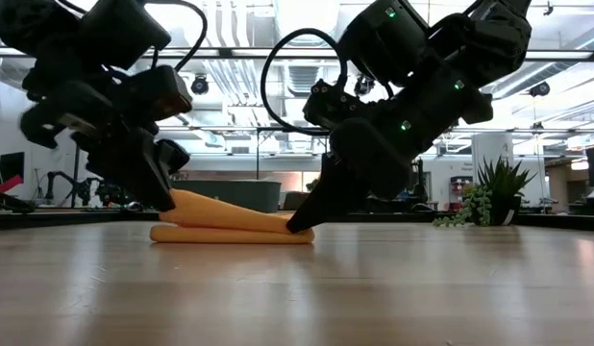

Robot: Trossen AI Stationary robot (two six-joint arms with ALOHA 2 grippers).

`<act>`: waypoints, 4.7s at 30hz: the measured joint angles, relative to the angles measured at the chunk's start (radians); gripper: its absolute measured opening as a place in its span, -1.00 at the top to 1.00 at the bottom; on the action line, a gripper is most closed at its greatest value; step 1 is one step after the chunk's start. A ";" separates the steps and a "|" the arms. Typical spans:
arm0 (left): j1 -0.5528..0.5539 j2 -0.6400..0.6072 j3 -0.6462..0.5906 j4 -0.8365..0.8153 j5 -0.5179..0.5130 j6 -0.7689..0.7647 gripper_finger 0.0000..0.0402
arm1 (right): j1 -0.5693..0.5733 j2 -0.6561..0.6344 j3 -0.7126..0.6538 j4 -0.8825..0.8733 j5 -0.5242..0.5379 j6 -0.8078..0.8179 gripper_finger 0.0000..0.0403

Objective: Fold microfiber towels
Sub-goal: Fold the orange microfiber towel

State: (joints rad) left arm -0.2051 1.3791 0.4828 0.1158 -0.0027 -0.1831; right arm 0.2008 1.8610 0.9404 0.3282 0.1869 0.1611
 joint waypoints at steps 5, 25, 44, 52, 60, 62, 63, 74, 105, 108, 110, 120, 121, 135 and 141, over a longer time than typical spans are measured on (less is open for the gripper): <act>-0.001 -0.008 0.000 -0.033 0.022 0.033 0.99 | 0.000 0.000 0.000 0.003 0.000 0.009 0.94; 0.000 -0.022 0.001 -0.161 0.012 -0.020 0.97 | 0.002 -0.026 0.001 -0.033 -0.028 0.019 0.94; 0.009 -0.205 0.053 -0.461 0.007 -0.019 0.11 | 0.002 -0.174 -0.003 -0.223 0.085 -0.132 0.94; 0.139 -0.274 0.054 -0.441 -0.173 -0.017 0.10 | -0.032 -0.212 -0.018 -0.215 0.105 -0.235 0.94; 0.320 -0.198 0.052 -0.285 -0.200 0.080 0.10 | -0.068 -0.210 -0.023 -0.183 0.102 -0.268 0.94; 0.355 -0.162 0.052 -0.265 -0.199 0.088 0.10 | -0.071 -0.210 -0.026 -0.178 0.102 -0.268 0.94; 0.370 -0.142 0.051 -0.254 -0.199 0.089 0.10 | -0.073 -0.210 -0.029 -0.171 0.102 -0.270 0.94; 0.422 0.005 0.057 -0.140 -0.197 0.094 0.12 | -0.093 -0.209 -0.089 -0.054 0.102 -0.291 0.94; 0.423 -0.164 0.082 -0.287 -0.203 0.145 1.00 | -0.115 -0.208 -0.099 -0.031 0.102 -0.293 0.94; 0.424 -0.174 0.076 -0.327 -0.244 0.143 1.00 | -0.115 -0.208 -0.099 -0.030 0.102 -0.292 0.94; 0.424 -0.168 0.073 -0.348 -0.269 0.140 1.00 | -0.115 -0.208 -0.100 -0.031 0.102 -0.287 0.94; 0.426 -0.070 0.073 -0.344 -0.320 0.137 1.00 | -0.115 -0.208 -0.100 -0.031 0.102 -0.285 0.94; 0.426 -0.062 0.073 -0.345 -0.323 0.136 1.00 | -0.115 -0.208 -0.100 -0.031 0.102 -0.285 0.94; 0.427 -0.053 0.089 -0.416 -0.337 0.135 0.45 | -0.115 -0.208 -0.100 -0.031 0.102 -0.285 0.94; 0.426 -0.054 0.155 -0.606 -0.333 0.137 0.23 | -0.117 -0.208 -0.100 -0.031 0.102 -0.285 0.94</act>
State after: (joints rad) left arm 0.2213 1.3247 0.6375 -0.4905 -0.3352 -0.0463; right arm 0.0841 1.6535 0.8406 0.2972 0.2886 -0.1237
